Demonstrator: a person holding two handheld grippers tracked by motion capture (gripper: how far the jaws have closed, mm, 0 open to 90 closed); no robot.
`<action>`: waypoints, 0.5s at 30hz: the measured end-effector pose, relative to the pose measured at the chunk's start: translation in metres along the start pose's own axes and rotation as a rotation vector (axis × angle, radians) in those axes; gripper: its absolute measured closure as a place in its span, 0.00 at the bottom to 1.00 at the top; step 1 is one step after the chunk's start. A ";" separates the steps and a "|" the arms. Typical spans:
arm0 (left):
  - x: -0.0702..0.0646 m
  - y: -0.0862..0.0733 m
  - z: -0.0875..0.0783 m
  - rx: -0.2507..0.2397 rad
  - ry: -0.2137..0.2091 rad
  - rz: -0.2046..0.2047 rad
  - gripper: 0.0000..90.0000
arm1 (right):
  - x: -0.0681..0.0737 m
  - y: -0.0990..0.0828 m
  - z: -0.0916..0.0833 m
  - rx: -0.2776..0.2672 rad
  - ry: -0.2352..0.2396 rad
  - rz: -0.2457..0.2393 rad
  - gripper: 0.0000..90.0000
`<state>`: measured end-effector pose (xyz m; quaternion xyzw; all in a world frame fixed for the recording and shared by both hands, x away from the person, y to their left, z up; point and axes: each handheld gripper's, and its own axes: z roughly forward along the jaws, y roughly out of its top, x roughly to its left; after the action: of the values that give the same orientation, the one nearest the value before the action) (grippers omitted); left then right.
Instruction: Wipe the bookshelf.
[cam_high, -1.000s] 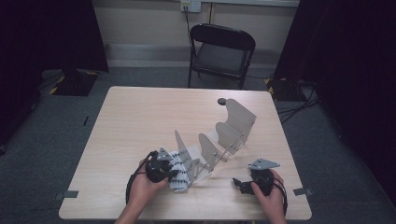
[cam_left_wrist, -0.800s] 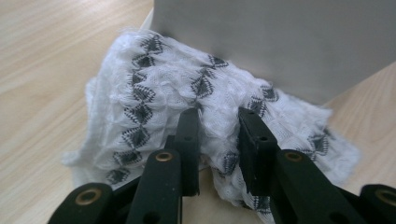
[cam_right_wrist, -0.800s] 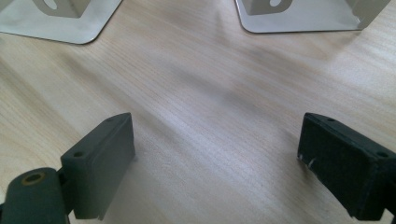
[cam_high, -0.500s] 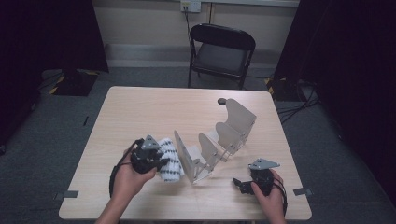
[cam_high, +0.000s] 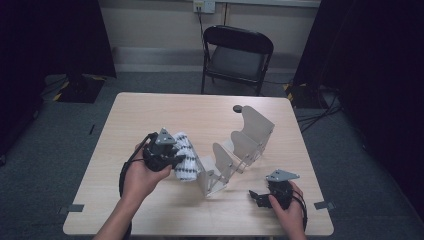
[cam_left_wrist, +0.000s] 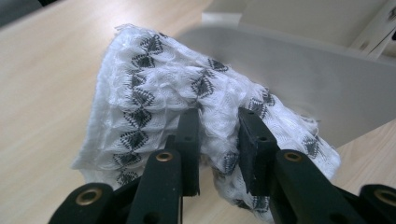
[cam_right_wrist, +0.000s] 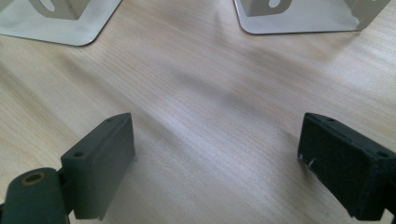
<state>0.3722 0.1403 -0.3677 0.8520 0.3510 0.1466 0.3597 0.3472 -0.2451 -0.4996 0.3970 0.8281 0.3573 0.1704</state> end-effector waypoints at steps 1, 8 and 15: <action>0.000 -0.003 0.004 0.002 -0.001 -0.004 0.80 | 0.000 0.000 0.000 0.000 0.000 0.000 0.11; -0.004 -0.024 0.028 0.045 -0.026 -0.016 0.80 | 0.000 0.000 0.000 0.000 0.000 -0.002 0.11; -0.009 -0.044 0.048 0.083 -0.047 -0.028 0.80 | 0.000 0.000 0.000 0.000 0.000 -0.002 0.11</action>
<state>0.3681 0.1311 -0.4327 0.8644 0.3604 0.1069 0.3340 0.3474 -0.2450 -0.4996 0.3960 0.8285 0.3573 0.1706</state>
